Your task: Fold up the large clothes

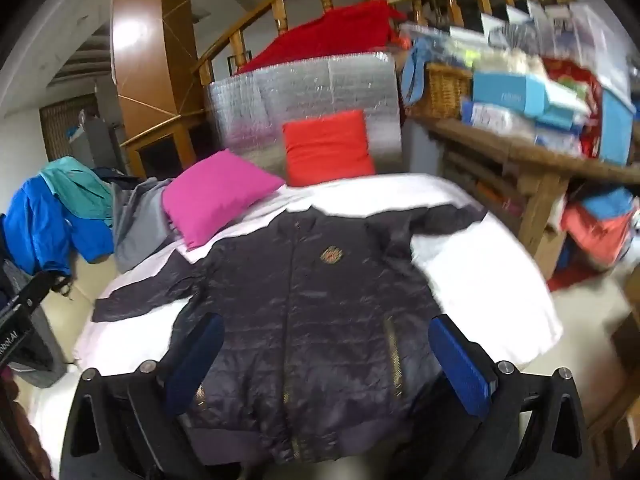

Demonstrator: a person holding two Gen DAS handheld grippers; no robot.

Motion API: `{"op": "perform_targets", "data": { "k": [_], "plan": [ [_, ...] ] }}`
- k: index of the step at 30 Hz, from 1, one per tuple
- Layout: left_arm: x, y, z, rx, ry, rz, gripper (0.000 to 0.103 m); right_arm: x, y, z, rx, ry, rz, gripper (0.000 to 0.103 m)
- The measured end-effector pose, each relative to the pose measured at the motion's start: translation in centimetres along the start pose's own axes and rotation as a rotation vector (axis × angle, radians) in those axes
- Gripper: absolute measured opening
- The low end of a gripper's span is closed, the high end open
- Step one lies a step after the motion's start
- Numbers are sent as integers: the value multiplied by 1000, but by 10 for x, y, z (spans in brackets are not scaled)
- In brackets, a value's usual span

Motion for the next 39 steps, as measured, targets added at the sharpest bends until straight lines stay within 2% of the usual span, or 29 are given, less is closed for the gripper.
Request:
{"op": "perform_targets", "data": {
  "k": [3,14,22,29,39],
  "plan": [
    [1,3,1,1,-2,10,103,3,2,-1,-13,24,25,103],
    [-1,-1,1,3,3,-6,103,-9,-10,1,28,1,-13,103],
    [-7,-2,0,15,4,-11,103,-42,-5,4,56,-52,-53,103],
    [-23,7,3,18,-6,-25,103,-48,16,23,73,-150,7,103],
    [-23,14,6,19,-18,-10,103,-53,27,23,117,-170,32,103]
  ]
}}
Point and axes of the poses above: each gripper's, at about its wrist camera, not at the fingertips, and y roughly against the way its jaws point, z to its right, x to its top, the point moved 2 cm from there along -y, roughly the way its jaws point
